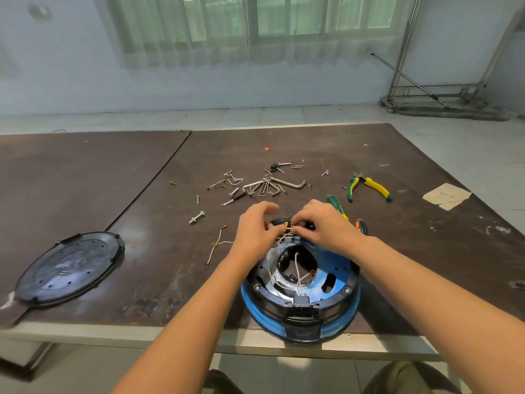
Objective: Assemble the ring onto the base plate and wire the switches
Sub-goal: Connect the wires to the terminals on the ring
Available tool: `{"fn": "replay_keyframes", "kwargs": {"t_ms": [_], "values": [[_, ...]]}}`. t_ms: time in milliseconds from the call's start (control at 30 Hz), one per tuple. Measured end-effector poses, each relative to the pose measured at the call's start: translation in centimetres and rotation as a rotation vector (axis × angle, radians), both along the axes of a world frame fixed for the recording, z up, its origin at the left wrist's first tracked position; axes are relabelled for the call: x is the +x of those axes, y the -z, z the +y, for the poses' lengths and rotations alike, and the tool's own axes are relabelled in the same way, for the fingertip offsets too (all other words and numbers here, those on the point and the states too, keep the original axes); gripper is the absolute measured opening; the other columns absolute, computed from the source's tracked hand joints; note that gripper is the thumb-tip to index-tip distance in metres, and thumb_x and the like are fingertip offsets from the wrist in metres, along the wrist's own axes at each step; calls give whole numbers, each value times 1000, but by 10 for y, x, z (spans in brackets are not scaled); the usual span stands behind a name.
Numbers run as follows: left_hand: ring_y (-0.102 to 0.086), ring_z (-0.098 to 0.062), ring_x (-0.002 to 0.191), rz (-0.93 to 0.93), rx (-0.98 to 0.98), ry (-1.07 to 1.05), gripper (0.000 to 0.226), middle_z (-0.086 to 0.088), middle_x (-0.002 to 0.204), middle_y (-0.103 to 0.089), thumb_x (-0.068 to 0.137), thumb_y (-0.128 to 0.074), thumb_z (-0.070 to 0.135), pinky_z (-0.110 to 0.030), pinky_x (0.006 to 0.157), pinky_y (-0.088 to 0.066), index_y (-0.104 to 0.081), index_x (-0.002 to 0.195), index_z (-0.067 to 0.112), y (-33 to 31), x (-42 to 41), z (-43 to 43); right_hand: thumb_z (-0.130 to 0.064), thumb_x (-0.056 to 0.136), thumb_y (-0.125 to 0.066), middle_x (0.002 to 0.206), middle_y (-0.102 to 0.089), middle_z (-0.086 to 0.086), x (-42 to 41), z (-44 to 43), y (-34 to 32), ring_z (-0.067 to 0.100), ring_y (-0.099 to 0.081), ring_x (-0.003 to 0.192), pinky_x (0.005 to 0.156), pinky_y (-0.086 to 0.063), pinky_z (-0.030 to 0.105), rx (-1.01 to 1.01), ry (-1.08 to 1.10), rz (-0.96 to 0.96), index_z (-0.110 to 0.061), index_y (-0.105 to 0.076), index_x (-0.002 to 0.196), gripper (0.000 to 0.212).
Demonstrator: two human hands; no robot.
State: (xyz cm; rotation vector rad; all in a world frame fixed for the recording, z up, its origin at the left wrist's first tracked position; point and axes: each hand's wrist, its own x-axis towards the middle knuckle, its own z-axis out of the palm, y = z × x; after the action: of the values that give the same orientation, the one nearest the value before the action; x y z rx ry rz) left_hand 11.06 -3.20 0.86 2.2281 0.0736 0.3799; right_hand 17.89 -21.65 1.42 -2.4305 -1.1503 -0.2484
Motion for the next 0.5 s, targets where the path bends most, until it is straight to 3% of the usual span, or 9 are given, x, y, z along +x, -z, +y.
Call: {"fn": "replay_keyframes", "kwargs": {"t_ms": [67,100,233,367,500], "values": [[-53,-2,99,-61,91,-3,52,5,128,-45,76,-84,17,-7,87,-40,-62,123,22,4,-1,0,-28,89,-75,82,-63,-8,1,0,2,11,-52,87,77,-49,35,29,-17,43,-21,-75,102,16],[-49,-5,108,-51,148,0,48,4,134,-40,75,-84,18,-12,92,-38,-65,119,21,6,0,-1,-28,88,-75,84,-63,-9,2,0,3,9,-51,89,77,-49,33,24,-14,52,-21,-76,103,17],[-50,-13,122,52,342,-12,18,0,146,-37,77,-83,24,-21,93,-37,-74,91,17,9,3,-5,-31,88,-74,87,-65,-6,2,1,5,8,-49,93,79,-49,31,-9,-3,46,-21,-77,104,19],[-48,-16,124,84,354,-31,9,-1,144,-41,83,-78,24,-36,98,-47,-75,80,16,8,3,-8,-32,89,-71,83,-66,-5,0,2,5,12,-51,94,80,-51,36,-43,-16,-12,-20,-77,101,18],[-52,-15,114,84,346,-40,7,0,131,-47,84,-76,22,-30,90,-44,-76,82,15,7,4,-8,-35,90,-71,90,-67,-4,-1,3,4,15,-52,98,82,-51,37,-81,-17,-44,-21,-75,112,27]]}}
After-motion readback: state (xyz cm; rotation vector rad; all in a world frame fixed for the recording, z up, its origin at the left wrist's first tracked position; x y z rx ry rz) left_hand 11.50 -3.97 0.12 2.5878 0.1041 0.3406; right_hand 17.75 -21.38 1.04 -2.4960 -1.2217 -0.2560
